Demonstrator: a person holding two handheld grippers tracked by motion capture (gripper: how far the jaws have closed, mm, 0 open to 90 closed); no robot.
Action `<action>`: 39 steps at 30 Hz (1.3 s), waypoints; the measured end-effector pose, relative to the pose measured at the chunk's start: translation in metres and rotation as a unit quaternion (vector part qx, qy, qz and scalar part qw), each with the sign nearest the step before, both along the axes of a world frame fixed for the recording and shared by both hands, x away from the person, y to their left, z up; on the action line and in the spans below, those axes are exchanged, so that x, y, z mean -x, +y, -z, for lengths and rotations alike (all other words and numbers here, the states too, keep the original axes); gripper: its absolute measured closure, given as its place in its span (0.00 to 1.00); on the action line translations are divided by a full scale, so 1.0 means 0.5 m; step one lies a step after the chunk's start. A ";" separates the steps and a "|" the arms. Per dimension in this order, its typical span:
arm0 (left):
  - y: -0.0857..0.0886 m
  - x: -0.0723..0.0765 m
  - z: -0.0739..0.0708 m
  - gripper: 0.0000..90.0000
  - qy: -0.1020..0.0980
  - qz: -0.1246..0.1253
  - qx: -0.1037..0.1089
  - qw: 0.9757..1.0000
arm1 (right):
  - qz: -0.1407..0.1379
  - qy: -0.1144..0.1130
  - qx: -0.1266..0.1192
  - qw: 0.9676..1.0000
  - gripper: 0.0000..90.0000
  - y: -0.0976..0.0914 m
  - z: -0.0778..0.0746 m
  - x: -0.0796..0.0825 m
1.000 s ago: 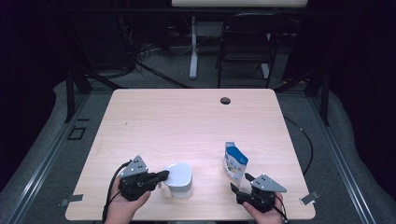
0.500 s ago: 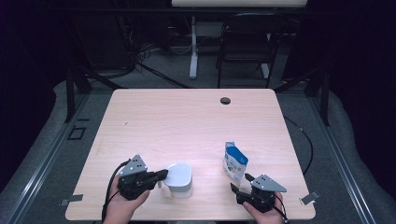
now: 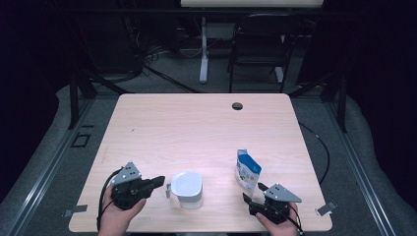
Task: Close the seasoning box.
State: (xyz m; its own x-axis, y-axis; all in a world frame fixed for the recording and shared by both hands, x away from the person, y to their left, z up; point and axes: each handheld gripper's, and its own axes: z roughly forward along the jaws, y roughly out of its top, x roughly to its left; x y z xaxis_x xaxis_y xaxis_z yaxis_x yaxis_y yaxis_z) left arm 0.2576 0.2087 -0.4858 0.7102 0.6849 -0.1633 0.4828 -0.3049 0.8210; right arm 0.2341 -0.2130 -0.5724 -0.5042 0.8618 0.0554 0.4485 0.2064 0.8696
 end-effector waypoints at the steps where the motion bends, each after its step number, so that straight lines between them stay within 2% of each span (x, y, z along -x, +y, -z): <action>1: 0.008 0.000 0.002 0.99 0.001 -0.006 0.001 1.000 | 0.000 0.000 0.000 1.000 0.36 0.000 0.000 0.000; 5: 0.046 0.000 0.012 0.99 0.005 -0.033 0.006 0.999 | -0.003 -0.002 0.001 1.000 0.36 0.003 0.000 0.000; 9: 0.069 -0.001 0.021 0.99 0.011 -0.050 0.001 0.999 | -0.003 -0.002 0.002 1.000 0.36 0.003 -0.001 0.000; 11: 0.084 -0.001 0.028 0.99 0.014 -0.061 0.000 0.998 | -0.005 -0.001 0.011 1.000 0.36 0.001 -0.004 0.001; 12: 0.100 -0.001 0.034 0.99 0.020 -0.072 0.001 0.997 | -0.005 -0.001 0.011 1.000 0.36 0.001 -0.004 0.001; 16: 0.122 0.001 0.043 0.99 0.024 -0.089 0.003 0.996 | -0.003 -0.003 0.003 1.000 0.36 0.001 -0.003 0.002; 22: 0.158 0.009 0.061 0.99 0.033 -0.116 -0.005 0.993 | -0.004 -0.002 0.008 1.000 0.36 0.001 -0.004 0.002; 27: 0.178 0.017 0.086 0.98 0.046 -0.125 -0.011 0.991 | -0.002 -0.003 0.004 1.000 0.36 0.003 -0.004 0.003; 30: 0.192 0.019 0.101 0.97 0.048 -0.131 -0.002 0.990 | -0.002 -0.004 0.005 1.000 0.36 0.002 -0.004 0.004; 33: 0.202 0.015 0.108 0.93 0.052 -0.139 -0.003 0.989 | -0.002 -0.004 0.006 1.000 0.36 0.000 -0.005 0.003; 38: 0.217 0.008 0.123 0.82 0.047 -0.158 -0.010 0.986 | 0.000 -0.003 0.004 1.000 0.36 0.003 -0.001 0.003; 39: 0.221 0.007 0.127 0.79 0.046 -0.163 -0.012 0.986 | -0.004 0.001 0.013 1.000 0.36 0.003 -0.003 0.003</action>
